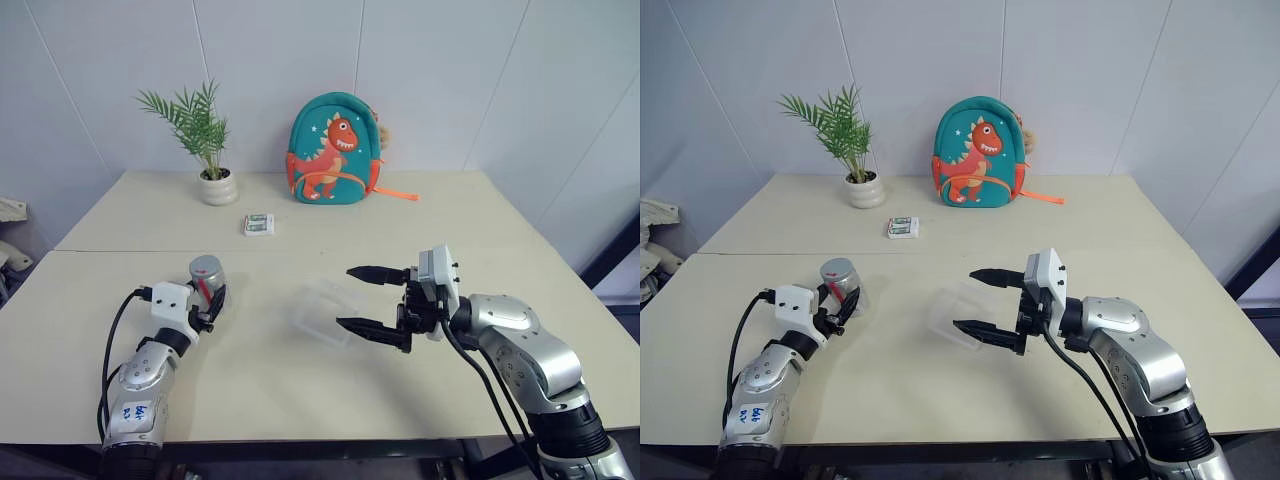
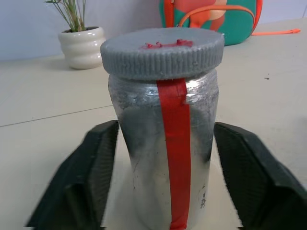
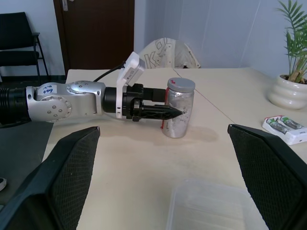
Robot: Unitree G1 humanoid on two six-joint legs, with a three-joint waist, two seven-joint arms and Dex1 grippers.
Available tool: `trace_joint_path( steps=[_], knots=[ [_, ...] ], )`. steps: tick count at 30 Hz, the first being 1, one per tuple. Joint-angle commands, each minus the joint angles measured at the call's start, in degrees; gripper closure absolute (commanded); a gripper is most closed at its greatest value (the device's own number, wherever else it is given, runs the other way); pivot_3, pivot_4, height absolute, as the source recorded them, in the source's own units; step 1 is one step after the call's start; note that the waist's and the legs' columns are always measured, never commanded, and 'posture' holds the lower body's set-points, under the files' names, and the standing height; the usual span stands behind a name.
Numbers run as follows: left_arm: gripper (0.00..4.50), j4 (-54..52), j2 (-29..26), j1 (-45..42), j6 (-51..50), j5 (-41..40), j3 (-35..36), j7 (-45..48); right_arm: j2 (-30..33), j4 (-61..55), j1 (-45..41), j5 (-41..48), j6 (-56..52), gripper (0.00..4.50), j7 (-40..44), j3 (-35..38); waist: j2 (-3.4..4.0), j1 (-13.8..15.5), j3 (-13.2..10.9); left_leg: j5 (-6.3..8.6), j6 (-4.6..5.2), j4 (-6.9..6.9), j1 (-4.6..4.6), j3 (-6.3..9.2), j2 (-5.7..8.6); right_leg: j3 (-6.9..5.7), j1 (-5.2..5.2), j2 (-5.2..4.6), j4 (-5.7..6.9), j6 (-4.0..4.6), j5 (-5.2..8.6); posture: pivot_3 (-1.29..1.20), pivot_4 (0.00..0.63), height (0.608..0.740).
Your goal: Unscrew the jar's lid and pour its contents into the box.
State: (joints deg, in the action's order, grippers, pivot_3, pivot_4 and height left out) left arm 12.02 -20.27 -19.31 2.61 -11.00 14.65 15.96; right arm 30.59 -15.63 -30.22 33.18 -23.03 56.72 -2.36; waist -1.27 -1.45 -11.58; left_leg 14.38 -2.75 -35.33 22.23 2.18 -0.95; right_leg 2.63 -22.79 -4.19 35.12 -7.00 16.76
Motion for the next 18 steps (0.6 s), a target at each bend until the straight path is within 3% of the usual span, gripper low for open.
trace_joint_path(
  steps=[1, 7, 13, 18],
  knots=[
    [2.61, 0.3, -0.1, -0.7, 1.0, -0.3, 0.0, 0.5, -0.7, -2.1, 0.5, 1.1, 0.4, 0.00, -0.7, 1.2, 0.00, 0.0, 0.0, 0.00, 0.00, 0.00, 0.00, 0.00, 0.00, 0.00, 0.00, 0.00, 0.00, 0.00, 0.00, 0.00, 0.150, 0.740],
    [2.62, -3.7, -0.3, -0.8, -0.4, -5.2, -0.2, 6.2, -1.1, -2.3, 0.6, 1.0, 0.0, 0.00, -2.0, 1.4, 0.00, 0.0, 0.0, -0.01, -0.01, 0.00, 0.00, 0.00, 0.00, 0.00, 0.00, 0.00, 0.03, 0.00, 0.00, 0.00, 0.150, 0.740],
    [2.62, -18.3, -9.2, 4.8, -8.4, -17.0, -0.5, 23.9, -0.2, -7.6, -1.8, 3.7, -8.3, 0.00, -7.4, 1.4, 0.01, -0.3, 0.0, 0.02, -0.04, 0.05, 0.03, -0.01, -0.06, 0.01, -0.08, 0.02, 0.01, 0.05, 0.03, 0.00, 0.150, 0.740],
    [2.62, -22.5, -16.3, 5.1, -15.6, -21.6, -3.3, 33.9, -2.8, -13.1, -5.8, 8.5, -18.1, 0.00, -15.4, 0.4, 0.03, -0.2, 0.0, 0.02, -0.06, 0.07, 0.01, 0.02, -0.10, 0.00, -0.11, 0.02, 0.07, 0.18, 0.10, 0.00, 0.150, 0.740]
  ],
)
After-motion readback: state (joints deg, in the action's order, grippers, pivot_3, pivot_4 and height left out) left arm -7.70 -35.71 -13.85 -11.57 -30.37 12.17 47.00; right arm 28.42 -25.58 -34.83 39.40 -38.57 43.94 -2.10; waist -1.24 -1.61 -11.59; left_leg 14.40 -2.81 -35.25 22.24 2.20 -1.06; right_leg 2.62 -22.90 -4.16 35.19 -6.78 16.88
